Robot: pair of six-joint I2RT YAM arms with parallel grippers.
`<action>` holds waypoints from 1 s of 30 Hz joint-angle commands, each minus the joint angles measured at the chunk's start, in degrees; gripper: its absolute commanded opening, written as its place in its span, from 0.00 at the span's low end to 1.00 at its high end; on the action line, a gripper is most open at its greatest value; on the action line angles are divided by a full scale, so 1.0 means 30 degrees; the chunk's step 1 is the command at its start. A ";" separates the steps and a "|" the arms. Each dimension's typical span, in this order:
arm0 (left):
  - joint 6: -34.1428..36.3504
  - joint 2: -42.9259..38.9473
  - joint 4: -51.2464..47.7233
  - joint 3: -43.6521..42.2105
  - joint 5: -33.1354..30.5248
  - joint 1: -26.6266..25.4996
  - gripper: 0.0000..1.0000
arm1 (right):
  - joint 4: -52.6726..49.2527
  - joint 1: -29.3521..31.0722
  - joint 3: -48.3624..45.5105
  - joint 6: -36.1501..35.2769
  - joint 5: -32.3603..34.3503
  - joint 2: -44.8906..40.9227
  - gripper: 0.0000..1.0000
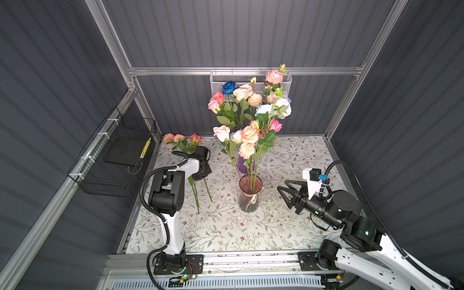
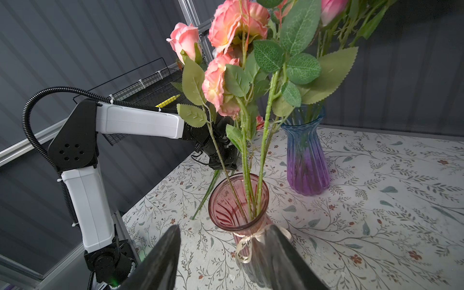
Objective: Arrange the flowers into the vase
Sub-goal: 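Grasp another stem beside the pink tulip with the left gripper, then lift the pink rose with the left gripper while the right gripper reaches toward it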
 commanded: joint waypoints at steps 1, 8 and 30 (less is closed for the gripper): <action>-0.0103 -0.1010 0.0246 -0.0775 0.0750 0.0025 0.00 | 0.0161 0.0084 -0.0137 -0.0114 0.0210 0.0005 0.57; -0.0457 -0.4500 0.1240 -0.2274 0.0888 0.0025 0.00 | 0.0163 0.0084 -0.0089 -0.0087 0.0401 -0.0086 0.57; 0.0551 -2.0206 -0.2270 -0.4254 0.2612 -0.0707 0.00 | 0.1574 0.0084 0.1114 0.0771 -0.1460 0.1644 0.65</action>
